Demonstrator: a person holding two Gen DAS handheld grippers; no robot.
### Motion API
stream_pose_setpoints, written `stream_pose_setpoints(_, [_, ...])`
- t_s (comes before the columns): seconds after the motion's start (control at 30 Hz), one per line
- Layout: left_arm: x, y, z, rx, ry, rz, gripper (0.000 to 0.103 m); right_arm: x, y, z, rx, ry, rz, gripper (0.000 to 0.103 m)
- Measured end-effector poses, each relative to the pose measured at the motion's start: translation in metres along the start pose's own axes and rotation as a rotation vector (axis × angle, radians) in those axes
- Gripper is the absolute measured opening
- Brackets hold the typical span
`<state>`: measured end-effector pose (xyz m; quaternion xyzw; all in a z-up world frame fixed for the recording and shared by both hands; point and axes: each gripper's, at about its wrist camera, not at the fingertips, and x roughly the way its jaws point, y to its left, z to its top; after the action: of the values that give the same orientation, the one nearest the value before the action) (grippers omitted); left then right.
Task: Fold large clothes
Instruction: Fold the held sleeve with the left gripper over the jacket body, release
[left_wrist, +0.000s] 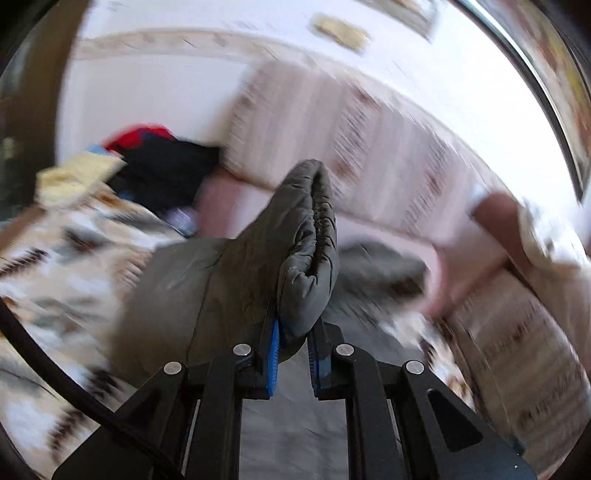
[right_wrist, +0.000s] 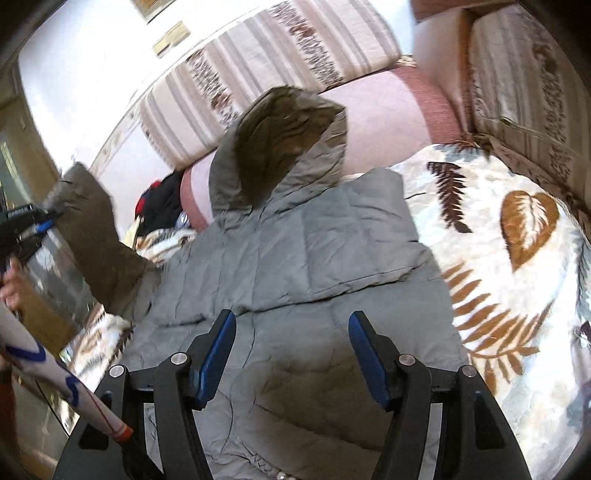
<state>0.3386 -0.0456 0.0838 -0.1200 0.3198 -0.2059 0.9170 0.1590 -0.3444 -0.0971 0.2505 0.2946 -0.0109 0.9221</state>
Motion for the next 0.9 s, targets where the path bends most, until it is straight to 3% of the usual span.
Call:
stream_pose_setpoints(0.17, [0.068,-0.060,-0.074,0.056,0.156,-0.042,0.013,-0.006,-0.013,0.004,0.046,-0.041,-0.038,0.068])
stream_pose_setpoints(0.3, [0.135,-0.064,-0.141,0.044,0.325,0.047,0.015,-0.003,-0.020,0.006,0.062,-0.033,-0.050,0.068])
stream_pose_setpoints(0.37, [0.148,-0.063,-0.161,0.039,0.373,0.067,0.025,-0.001,-0.021,0.007,0.057,-0.029,-0.058,0.068])
stream_pose_setpoints(0.43, [0.148,-0.065,-0.173,0.053,0.413,0.104,0.052,0.002,-0.021,0.007,0.054,-0.022,-0.056,0.068])
stream_pose_setpoints(0.47, [0.145,-0.065,-0.174,0.057,0.425,0.109,0.053,0.003,-0.022,0.006,0.056,-0.017,-0.050,0.068])
stream_pose_setpoints(0.57, [0.113,-0.067,-0.168,0.105,0.391,0.022,0.055,0.007,-0.027,0.005,0.101,0.003,0.003,0.068])
stream_pose_setpoints(0.67, [0.053,-0.059,-0.160,0.210,0.264,0.005,0.068,0.009,-0.030,0.004,0.131,0.012,0.051,0.068])
stream_pose_setpoints(0.73, [0.027,-0.041,-0.155,0.234,0.163,0.092,0.077,0.014,-0.032,0.002,0.162,0.035,0.128,0.068])
stream_pose_setpoints(0.8, [0.010,-0.009,-0.152,0.219,0.079,0.208,0.077,0.019,-0.035,-0.001,0.207,0.063,0.206,0.068])
stream_pose_setpoints(0.9, [0.005,0.046,-0.155,0.128,0.036,0.332,0.077,0.031,-0.035,-0.007,0.262,0.116,0.284,0.068])
